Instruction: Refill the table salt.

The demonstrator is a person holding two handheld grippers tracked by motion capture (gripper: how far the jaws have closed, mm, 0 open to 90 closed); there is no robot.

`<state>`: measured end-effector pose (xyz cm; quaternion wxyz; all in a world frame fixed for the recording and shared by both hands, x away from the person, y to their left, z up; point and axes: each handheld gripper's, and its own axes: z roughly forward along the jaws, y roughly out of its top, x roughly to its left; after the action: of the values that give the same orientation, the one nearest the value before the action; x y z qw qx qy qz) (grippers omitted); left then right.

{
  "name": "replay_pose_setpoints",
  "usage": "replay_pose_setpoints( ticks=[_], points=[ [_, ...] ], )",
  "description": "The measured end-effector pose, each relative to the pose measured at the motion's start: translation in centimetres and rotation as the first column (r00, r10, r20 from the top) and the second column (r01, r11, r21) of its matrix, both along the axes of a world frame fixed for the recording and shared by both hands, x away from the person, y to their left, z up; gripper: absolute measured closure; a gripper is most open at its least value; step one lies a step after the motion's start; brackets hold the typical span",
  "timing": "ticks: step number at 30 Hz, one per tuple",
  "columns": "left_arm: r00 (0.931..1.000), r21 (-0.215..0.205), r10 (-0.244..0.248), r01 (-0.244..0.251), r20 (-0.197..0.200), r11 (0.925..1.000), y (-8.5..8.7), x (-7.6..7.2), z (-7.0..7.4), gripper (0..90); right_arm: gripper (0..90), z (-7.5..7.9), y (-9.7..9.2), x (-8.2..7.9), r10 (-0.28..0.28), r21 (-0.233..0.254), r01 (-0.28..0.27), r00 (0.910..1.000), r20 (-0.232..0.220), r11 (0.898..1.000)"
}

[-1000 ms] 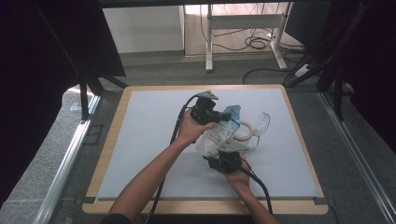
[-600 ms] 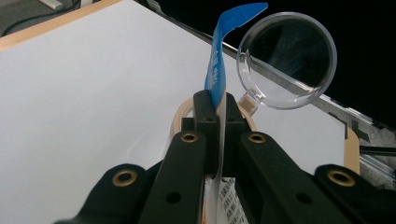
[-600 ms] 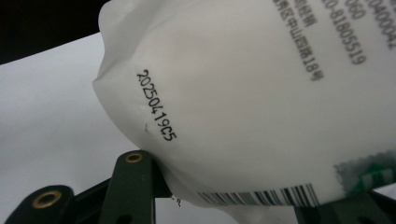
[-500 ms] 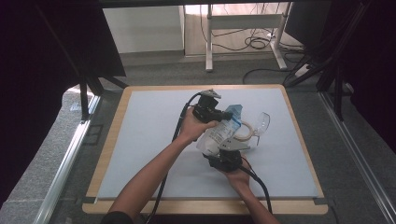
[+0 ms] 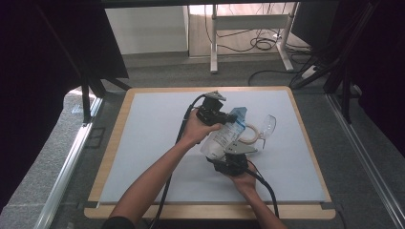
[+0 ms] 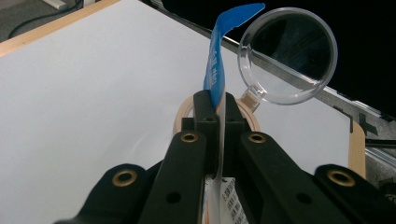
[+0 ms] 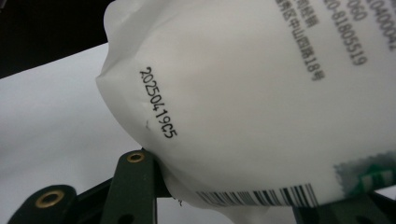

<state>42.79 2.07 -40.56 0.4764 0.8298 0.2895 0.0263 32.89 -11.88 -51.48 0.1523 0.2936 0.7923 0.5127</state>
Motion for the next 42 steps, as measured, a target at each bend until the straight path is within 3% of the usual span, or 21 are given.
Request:
replay_pose_setpoints(
  ticks=[23,42],
  points=[
    [1.0,0.012,-0.008,0.008,0.001,0.9999,0.1,0.3,0.0,90.0,57.1,0.0,-0.8,0.0,0.049,0.051,-0.049,0.9988,-0.008,0.998],
    [0.9995,0.031,-0.028,0.029,-0.01,0.9991,-0.8,1.1,0.2,90.0,57.9,0.7,-0.2,0.0,0.012,0.106,-0.009,0.9994,-0.032,0.994]
  ],
)
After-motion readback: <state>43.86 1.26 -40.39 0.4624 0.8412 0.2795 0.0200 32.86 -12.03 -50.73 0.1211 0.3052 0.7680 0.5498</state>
